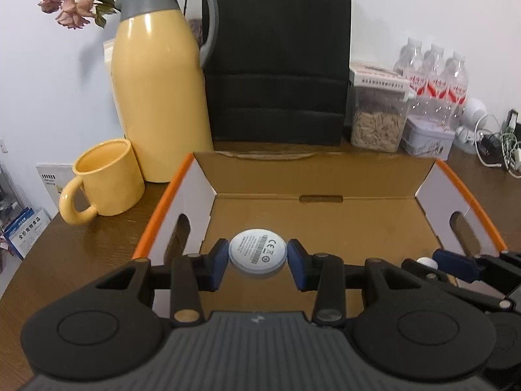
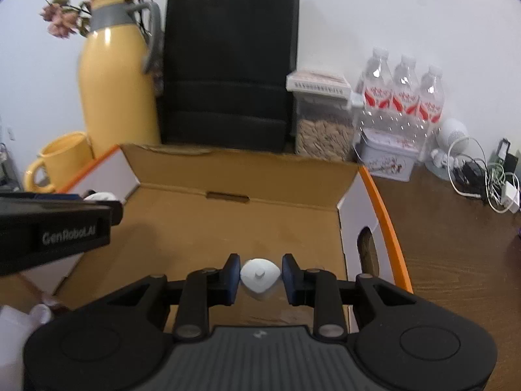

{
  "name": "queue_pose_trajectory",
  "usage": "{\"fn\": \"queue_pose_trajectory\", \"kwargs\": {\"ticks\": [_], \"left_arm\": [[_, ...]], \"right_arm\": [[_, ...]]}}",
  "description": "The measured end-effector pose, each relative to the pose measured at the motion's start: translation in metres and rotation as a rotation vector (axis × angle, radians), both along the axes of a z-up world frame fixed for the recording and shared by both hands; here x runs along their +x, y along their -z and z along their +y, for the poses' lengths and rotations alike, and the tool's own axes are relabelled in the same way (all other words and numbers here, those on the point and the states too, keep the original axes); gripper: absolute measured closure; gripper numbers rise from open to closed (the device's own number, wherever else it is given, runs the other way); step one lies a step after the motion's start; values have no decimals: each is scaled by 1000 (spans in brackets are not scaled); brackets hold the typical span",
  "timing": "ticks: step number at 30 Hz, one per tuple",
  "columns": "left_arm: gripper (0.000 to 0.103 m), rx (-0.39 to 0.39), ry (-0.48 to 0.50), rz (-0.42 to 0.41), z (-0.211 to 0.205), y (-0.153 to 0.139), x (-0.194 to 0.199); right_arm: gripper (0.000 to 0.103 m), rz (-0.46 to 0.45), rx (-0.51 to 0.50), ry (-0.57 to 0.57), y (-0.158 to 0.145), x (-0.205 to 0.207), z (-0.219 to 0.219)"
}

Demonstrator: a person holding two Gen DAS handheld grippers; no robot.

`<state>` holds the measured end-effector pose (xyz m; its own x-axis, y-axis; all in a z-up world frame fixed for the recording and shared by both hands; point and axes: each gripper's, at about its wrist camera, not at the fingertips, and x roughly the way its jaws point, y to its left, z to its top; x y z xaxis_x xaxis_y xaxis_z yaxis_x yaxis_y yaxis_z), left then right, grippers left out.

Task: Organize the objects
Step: 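Carry the tin and cap into the cardboard box while both grippers open to release, then withdraw both grippers from the box back toward the table items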

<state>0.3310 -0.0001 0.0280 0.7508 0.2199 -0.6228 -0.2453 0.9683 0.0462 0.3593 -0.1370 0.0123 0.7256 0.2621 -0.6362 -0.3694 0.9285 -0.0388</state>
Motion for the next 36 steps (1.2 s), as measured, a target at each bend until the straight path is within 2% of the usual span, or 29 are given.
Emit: {"fn": "queue_pose_trajectory", "kwargs": {"ticks": [6,7,8,9,10,11,13,18,29,36], "left_arm": [[61,-7,6,18,1,5,2],[54,-10,8,11,2,5,1],[40,-11,3,5,3,4,-1],[31,-10,-1,-4,4,3,-2],[15,-12,-3,-16,5,1,-2],[1,-15,-3,-29,6,0,-4],[0,-25,-1,-60,8,-3,-6],[0,-32,-14,-65,10,-8,-10],[0,-62,9,-102,12,-24,-32],[0,-86,69,-174,22,-44,-81]], "right_arm": [[76,32,-9,16,6,8,-3],[74,34,-16,17,7,7,-3],[71,36,-22,18,8,8,-4],[60,37,-25,22,8,8,-4],[46,36,-28,23,8,7,-5],[39,36,-30,21,8,7,-5],[17,31,-34,24,7,6,-5],[0,31,-33,30,5,4,-5],[0,-8,-15,33,-7,-11,-15],[0,-77,-20,-12,-26,-47,-34]]}}
